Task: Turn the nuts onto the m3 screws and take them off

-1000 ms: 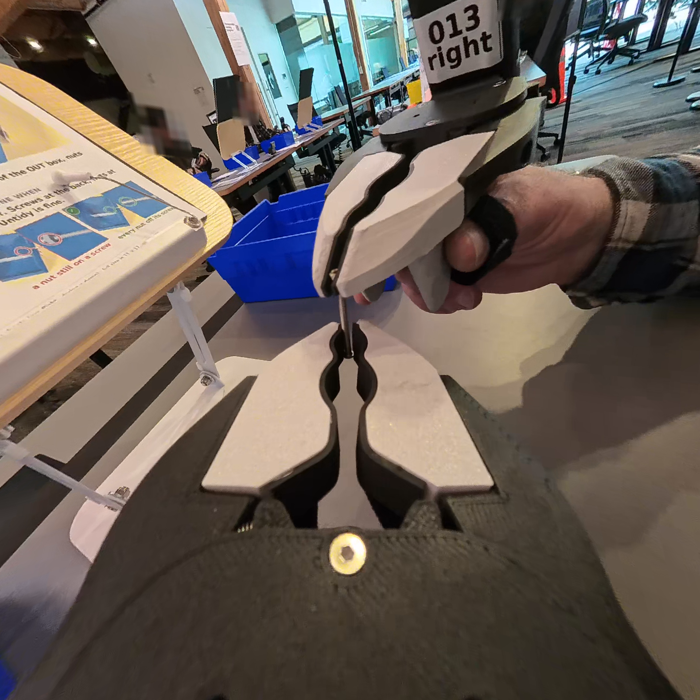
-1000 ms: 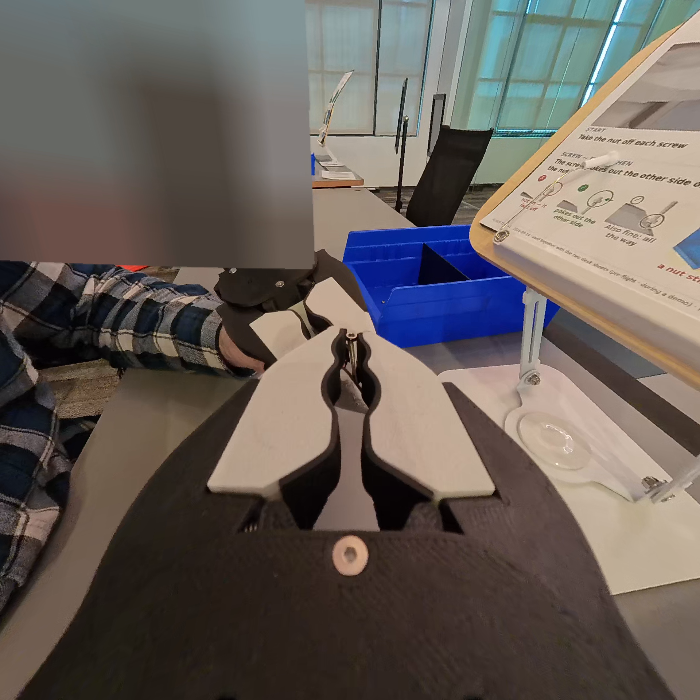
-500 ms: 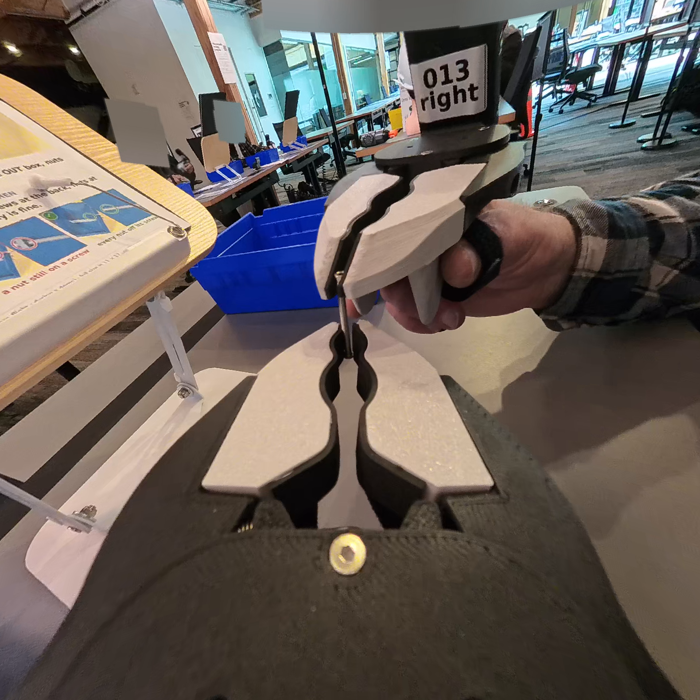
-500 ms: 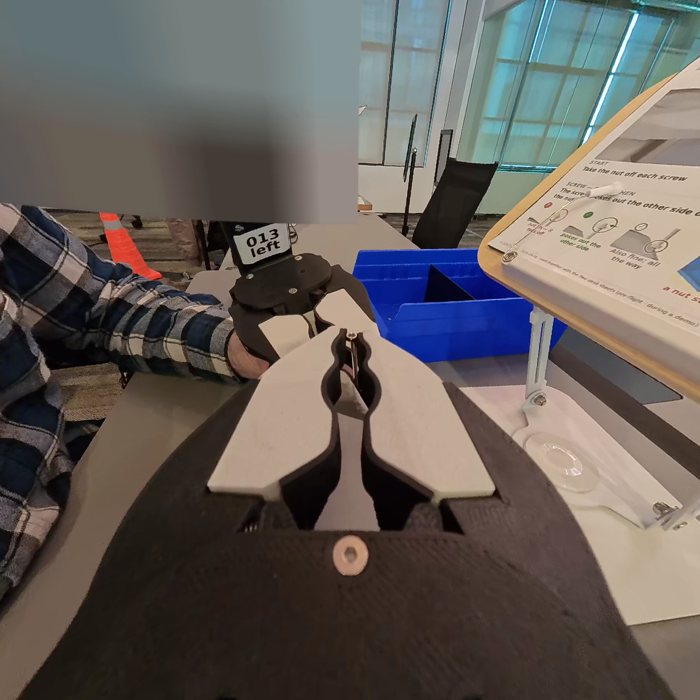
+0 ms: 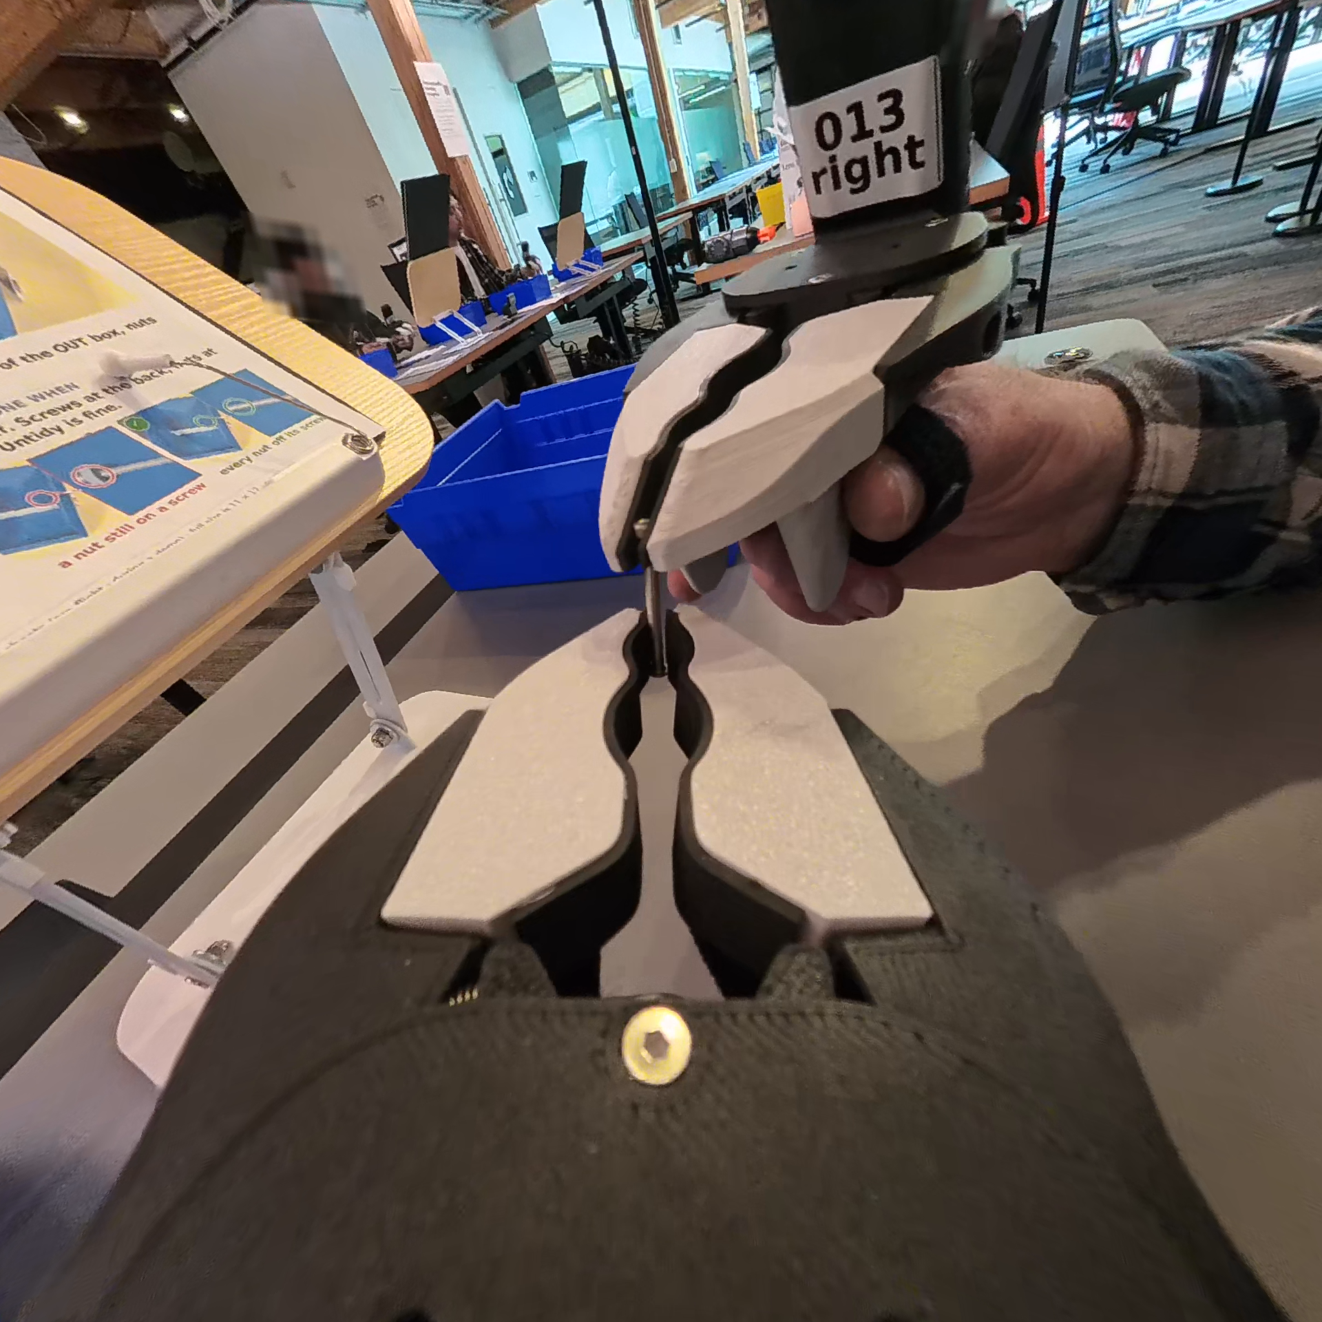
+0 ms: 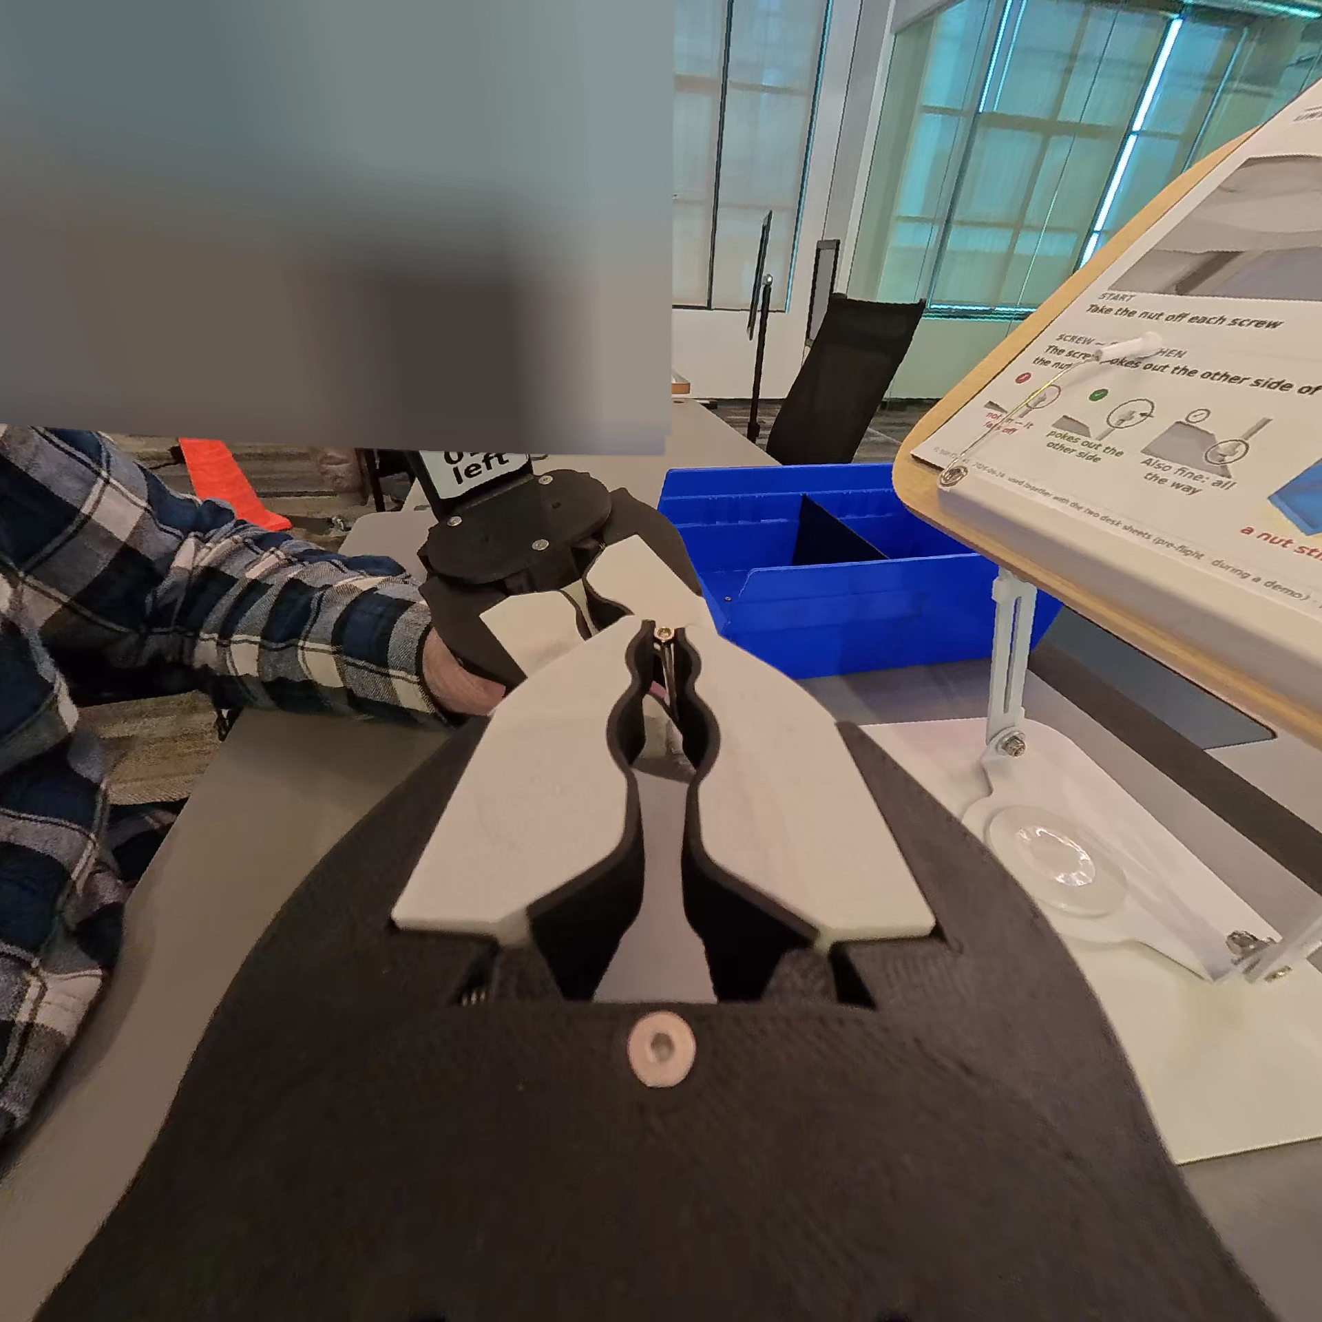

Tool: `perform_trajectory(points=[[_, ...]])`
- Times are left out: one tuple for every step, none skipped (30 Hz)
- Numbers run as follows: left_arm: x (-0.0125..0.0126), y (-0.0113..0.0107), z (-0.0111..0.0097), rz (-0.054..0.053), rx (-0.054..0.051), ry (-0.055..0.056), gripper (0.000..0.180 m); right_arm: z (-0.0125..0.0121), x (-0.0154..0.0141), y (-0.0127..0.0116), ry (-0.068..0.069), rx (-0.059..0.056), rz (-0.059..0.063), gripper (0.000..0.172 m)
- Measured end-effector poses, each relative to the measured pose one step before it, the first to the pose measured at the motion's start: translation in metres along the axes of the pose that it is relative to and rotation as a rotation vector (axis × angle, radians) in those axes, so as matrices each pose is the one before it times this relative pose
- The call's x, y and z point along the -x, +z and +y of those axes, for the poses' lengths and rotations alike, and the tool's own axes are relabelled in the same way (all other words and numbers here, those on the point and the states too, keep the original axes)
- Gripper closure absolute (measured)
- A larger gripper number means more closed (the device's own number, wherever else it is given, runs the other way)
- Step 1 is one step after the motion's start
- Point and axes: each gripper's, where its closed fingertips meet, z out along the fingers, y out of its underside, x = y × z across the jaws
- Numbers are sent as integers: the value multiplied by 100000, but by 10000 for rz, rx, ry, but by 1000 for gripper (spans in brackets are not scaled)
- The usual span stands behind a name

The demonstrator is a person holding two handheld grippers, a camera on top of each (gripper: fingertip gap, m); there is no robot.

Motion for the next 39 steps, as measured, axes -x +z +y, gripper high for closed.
perform_trajectory(points=[[41,-11,-5,-35,8,21,177,-19,-1,-14,44,-24,11,166],[1,2,6,-26,10,33,177,2,-34,-9,25,-14,41,166],[3,37,59,-49,44,59,177,36,-41,17,40,5,46,166],[-8,47,50,-51,44,67,177,35,-6,18,46,4,22,166],[-6,29,-8,-33,0,-5,177,8,-4,-1,23,-25,48,166],[51,15,11,-40,14,-31,177,2,-61,2,30,-29,87,166],[78,16,52,-72,27,22,177,29,-51,7,52,-8,83,166],[58,30,70,-73,49,23,177,46,-82,21,22,13,114,166],[104,44,109,-101,64,-18,177,78,-138,11,4,38,171,166],[182,64,141,-135,82,-77,177,80,-147,23,31,47,178,166],[115,58,70,-92,42,-82,177,60,-212,7,63,16,214,166],[87,53,67,-85,47,-18,177,41,-238,-15,105,-8,232,166],[100,35,100,-102,63,60,177,51,-96,30,148,-7,117,166],[53,-11,48,-76,13,76,177,37,-4,42,112,-18,80,166],[4,4,61,2,26,-31,177,55,-35,20,12,-8,149,166],[2,27,49,12,-4,-46,177,47,-7,30,-23,8,142,166],[28,15,27,-43,-3,5,177,28,-14,17,-1,2,128,166],[33,39,60,-75,55,46,177,51,-121,-11,30,5,193,166],[57,41,84,-78,68,36,177,39,-75,7,61,-4,161,166],[-47,-3,-54,32,-56,-59,177,-18,107,29,55,-40,32,166],[-41,-11,-56,34,-59,-100,177,-36,97,6,-1,-49,45,166],[10,15,-13,-26,-11,-44,177,-17,25,5,-63,-36,107,166],[-31,31,4,-5,17,1,177,0,63,16,-47,-37,80,166],[-81,29,-45,26,-11,12,177,-21,101,14,24,-65,15,166],[-94,-3,-62,38,-36,-26,177,-25,47,-8,44,-75,23,166],[-26,25,26,8,8,-17,177,1,-36,-20,30,-30,43,166],[-35,13,-2,13,-13,2,177,4,-27,-15,21,-11,4,166],[-21,-4,-21,27,-10,-35,177,-26,-25,-38,19,-33,-5,166],[10,-19,-45,25,-33,-53,177,-38,-30,-36,13,-43,10,166],[-9,-10,-14,37,-23,-51,177,-15,20,-10,8,-11,-22,166],[-11,11,20,20,-3,0,177,16,39,18,6,19,-29,166],[-30,9,23,8,14,35,177,23,-24,6,0,11,5,166],[-35,16,-2,2,2,13,177,6,7,19,21,-2,-22,166],[-41,14,-11,32,-3,-24,177,-2,17,6,24,-7,-39,166],[10,12,22,10,2,-23,177,-12,-8,-3,-11,-9,-2,165],[19,-3,34,-4,5,-10,177,-17,-27,9,-15,-13,13,164],[11,3,25,9,5,-12,177,-30,6,-3,6,-23,-4,162],[-7,-4,-9,22,-17,-25,177,-30,-10,5,6,-14,-5,162],[-7,9,-10,18,-7,-30,177,-6,-30,11,0,4,10,162]])
